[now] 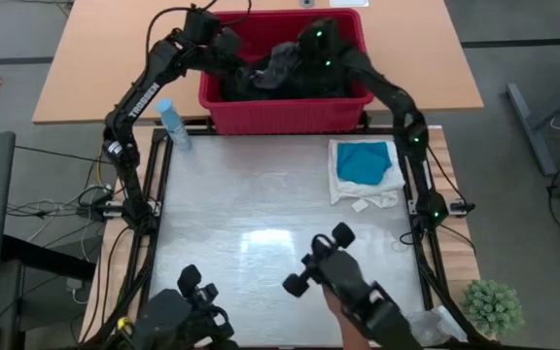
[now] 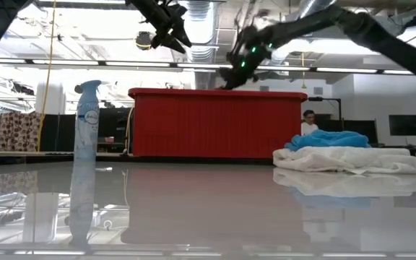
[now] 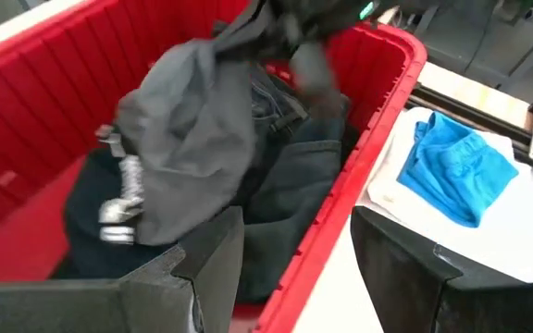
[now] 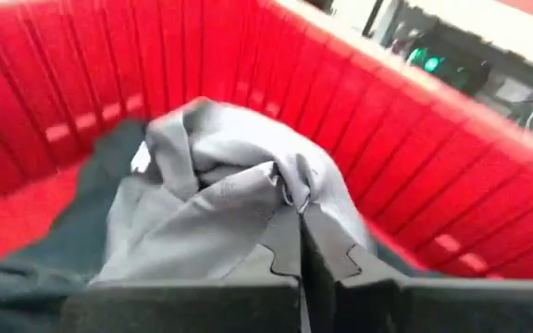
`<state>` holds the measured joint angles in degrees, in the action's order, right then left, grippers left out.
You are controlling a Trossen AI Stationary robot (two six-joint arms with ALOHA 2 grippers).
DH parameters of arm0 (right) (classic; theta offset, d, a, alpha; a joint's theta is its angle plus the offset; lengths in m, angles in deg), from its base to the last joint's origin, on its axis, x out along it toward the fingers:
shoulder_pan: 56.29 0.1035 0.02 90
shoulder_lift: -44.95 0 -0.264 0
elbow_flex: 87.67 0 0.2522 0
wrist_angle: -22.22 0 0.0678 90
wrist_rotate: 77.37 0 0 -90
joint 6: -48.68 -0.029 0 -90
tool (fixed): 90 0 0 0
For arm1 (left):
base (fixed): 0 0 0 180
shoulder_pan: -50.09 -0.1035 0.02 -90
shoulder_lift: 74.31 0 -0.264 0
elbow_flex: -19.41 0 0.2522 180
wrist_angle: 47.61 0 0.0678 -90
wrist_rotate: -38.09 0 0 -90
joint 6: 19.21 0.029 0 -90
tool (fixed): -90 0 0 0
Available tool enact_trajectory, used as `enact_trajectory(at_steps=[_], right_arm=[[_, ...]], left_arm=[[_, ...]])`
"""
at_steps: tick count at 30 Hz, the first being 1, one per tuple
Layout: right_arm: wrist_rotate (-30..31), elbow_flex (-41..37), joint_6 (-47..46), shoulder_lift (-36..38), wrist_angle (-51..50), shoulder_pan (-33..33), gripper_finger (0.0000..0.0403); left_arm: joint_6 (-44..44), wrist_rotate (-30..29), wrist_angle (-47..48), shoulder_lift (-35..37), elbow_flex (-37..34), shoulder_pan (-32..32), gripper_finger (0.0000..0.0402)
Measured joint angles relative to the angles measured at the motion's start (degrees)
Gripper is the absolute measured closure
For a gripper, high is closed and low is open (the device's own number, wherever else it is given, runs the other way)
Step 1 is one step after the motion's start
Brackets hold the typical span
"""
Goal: Fold laundry
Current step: Fold the gray boxers
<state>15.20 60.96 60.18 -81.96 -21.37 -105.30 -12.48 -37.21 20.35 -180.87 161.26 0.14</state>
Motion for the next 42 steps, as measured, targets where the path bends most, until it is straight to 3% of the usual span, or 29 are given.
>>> enact_trajectory(at_steps=[8, 14, 18, 22, 26, 30, 33, 37, 42], right_arm=[[-12.0, 0.0, -9.7, 12.4, -3.0, 3.7, 0.0384], [-12.9, 0.0, -11.4, 19.5, -12.3, 12.4, 0.0384], [-12.6, 0.0, -13.7, 22.7, -13.3, 19.9, 0.0384], [-9.0, 0.0, -13.2, 24.0, -13.2, 27.8, 0.0384], [-1.6, 0.0, -16.2, 23.2, -16.3, 33.5, 0.0384], [4.7, -2.4, -19.6, 22.0, -24.5, 36.7, 0.0384], [5.6, -7.4, -20.2, 20.9, -25.3, 38.6, 0.0384], [1.9, -15.2, -20.2, 19.3, -20.7, 40.0, 0.0384], [-7.3, -26.1, -21.5, 19.7, -2.5, 41.7, 0.0384]], left_arm=[[2.4, 1.8, -1.4, 1.5, 0.0, -2.8, 0.021], [3.2, 6.1, -0.9, 3.0, 0.0, -6.4, 0.021], [3.1, 7.6, -0.9, 4.0, 0.0, -8.8, 0.021], [2.9, 8.7, -0.8, 4.9, 0.0, -10.9, 0.021], [0.2, 10.8, 1.1, 5.8, 0.0, -12.5, 0.021], [-2.6, 16.2, 3.9, 8.0, 0.0, -13.2, 0.021], [-4.4, 21.1, 4.1, 11.4, 0.0, -13.0, 0.021], [-5.8, 24.7, 3.2, 18.7, 0.0, -11.0, 0.021], [-10.6, 22.8, 3.7, 28.2, 0.0, -5.2, 0.021]])
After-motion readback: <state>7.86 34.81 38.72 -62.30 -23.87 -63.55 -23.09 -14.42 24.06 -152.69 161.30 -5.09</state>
